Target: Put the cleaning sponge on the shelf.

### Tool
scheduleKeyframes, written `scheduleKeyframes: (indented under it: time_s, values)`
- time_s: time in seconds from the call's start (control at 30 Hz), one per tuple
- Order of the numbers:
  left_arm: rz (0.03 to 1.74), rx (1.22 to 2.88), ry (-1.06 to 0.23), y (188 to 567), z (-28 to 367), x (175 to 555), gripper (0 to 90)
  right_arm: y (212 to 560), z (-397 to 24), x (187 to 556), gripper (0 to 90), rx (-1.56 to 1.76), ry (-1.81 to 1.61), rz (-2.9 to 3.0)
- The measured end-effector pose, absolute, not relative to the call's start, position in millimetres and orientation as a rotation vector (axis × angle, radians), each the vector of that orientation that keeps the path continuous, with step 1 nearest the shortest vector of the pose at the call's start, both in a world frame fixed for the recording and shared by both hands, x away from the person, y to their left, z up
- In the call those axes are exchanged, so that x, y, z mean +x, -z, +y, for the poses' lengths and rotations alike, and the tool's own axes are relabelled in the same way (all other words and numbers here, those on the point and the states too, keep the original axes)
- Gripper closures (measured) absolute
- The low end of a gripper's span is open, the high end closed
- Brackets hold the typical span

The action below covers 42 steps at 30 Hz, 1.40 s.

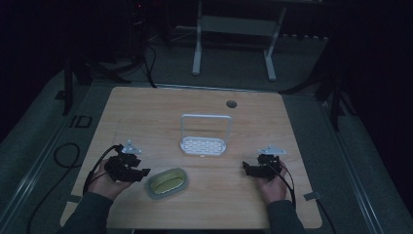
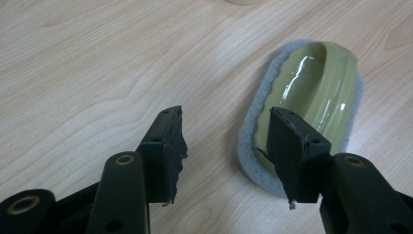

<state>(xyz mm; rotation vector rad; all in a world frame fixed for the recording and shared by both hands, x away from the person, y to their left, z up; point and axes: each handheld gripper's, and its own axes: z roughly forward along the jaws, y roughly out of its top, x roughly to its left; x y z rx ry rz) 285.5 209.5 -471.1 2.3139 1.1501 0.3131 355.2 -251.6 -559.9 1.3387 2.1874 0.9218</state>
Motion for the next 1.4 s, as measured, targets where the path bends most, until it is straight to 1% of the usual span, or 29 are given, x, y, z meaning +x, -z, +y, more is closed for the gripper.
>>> scheduleKeyframes:
  time_s: [0.47,0.77,0.87,0.97,1.23,1.4]
  values:
    - [1.077,2.405,-0.294,459,192,292,49.3,560,-252,355,11.9,1.34,-0.923,2.186]
    - [1.036,2.452,-0.291,455,188,298,50.6,560,-252,355,12.0,1.34,-0.923,2.186]
    - [1.019,2.476,-0.285,452,186,299,51.3,560,-252,355,12.0,1.34,-0.923,2.186]
    - [0.997,2.505,-0.283,450,184,299,53.9,560,-252,355,12.0,1.34,-0.923,2.186]
    - [0.972,2.544,-0.266,446,176,300,54.3,560,-252,355,11.9,1.34,-0.922,2.186]
    - [0.96,2.568,-0.258,446,172,301,56.6,560,-252,355,12.0,1.339,-0.923,2.186]
